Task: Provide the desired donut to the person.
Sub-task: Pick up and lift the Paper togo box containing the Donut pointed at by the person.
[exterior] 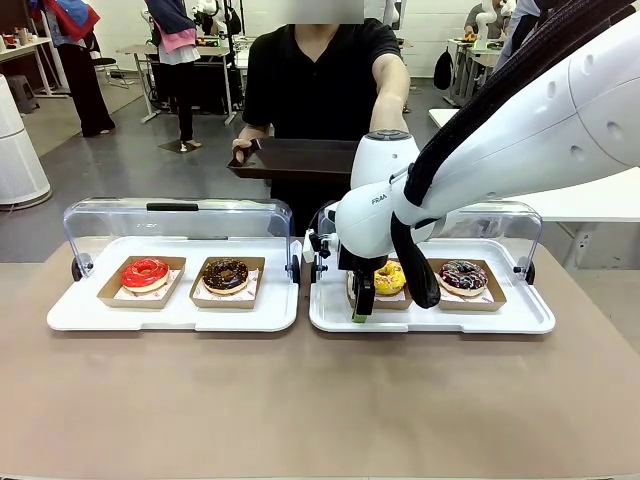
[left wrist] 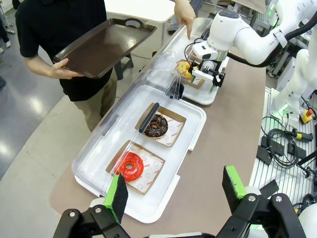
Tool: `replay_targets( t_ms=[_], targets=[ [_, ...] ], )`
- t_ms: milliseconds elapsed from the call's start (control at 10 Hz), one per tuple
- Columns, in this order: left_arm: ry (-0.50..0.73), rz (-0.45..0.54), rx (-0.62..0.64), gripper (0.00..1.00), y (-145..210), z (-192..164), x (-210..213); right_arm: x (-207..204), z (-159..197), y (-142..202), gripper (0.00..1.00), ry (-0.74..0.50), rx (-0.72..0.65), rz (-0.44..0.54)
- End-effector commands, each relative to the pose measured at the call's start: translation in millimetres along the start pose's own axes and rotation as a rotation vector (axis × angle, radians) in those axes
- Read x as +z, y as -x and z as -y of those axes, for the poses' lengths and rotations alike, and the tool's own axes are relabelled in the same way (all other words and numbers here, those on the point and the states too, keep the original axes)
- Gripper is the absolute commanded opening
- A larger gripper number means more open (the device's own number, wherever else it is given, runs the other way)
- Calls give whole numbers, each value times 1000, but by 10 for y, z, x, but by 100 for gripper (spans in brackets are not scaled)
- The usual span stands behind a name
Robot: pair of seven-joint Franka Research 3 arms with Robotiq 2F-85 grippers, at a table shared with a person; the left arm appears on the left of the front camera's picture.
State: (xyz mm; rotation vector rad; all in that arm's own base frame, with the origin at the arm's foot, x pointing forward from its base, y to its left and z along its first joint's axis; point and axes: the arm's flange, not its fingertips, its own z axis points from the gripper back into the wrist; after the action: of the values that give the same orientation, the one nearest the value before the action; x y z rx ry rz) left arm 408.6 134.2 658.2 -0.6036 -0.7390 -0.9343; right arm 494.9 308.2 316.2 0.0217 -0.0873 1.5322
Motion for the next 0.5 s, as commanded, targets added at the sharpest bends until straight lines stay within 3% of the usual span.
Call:
replay_targets(
  t_ms=[0,100,200,400],
  targets=[
    [5,5,-1,100,-12,6,9,-53,-6,28,42,-3,13,26],
    [5,5,-1,100,-12,6,9,-59,0,23,7,-1,12,30],
    [5,5,-1,100,-12,6,9,-57,-3,18,0,1,13,31],
    [5,5,-1,100,-12,6,9,-62,1,18,0,2,11,30]
  ],
)
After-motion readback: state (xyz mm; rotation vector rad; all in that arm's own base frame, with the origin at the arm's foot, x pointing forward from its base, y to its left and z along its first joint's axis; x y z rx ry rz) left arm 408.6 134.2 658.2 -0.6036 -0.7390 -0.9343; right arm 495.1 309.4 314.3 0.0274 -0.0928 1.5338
